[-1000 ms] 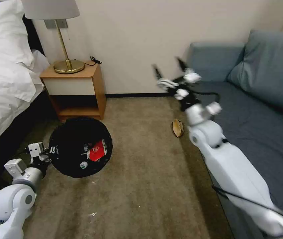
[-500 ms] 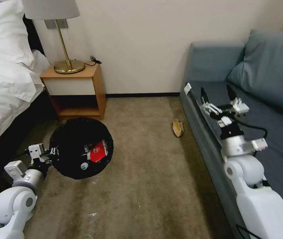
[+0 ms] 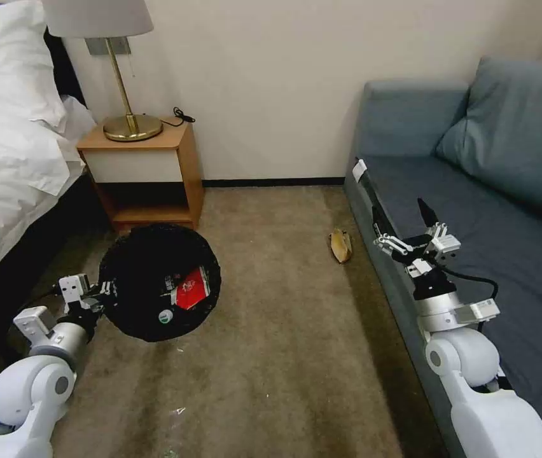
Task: Pick up the trash bin, then pick up the garbage on the floor and place it into the trash bin.
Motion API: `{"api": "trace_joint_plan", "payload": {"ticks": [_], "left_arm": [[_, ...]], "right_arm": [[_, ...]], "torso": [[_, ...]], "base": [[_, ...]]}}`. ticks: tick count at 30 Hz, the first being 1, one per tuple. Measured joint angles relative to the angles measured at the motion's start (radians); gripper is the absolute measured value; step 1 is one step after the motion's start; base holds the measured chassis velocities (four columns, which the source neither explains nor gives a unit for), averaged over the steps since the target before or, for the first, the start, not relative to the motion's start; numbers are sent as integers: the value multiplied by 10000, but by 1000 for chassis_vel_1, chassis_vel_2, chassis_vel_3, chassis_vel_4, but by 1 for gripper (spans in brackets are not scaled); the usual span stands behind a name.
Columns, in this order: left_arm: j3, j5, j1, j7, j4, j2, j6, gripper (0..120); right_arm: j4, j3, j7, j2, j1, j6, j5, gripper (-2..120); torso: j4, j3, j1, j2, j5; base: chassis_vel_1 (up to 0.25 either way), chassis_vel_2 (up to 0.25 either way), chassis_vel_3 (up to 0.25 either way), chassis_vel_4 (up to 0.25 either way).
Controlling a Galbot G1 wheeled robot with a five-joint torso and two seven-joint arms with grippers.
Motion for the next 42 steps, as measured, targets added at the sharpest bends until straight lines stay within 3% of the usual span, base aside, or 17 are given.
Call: {"api": "trace_joint_plan", "payload": {"ticks": [42], "left_arm": [[-132, -205, -111, -12, 41, 181, -52, 1]], "right_arm": [[-913, -493, -242, -188, 526, 283, -39, 100]], "torso": [[-1, 1, 1, -1, -1]], "base": [[-88, 91, 85, -89]]}}
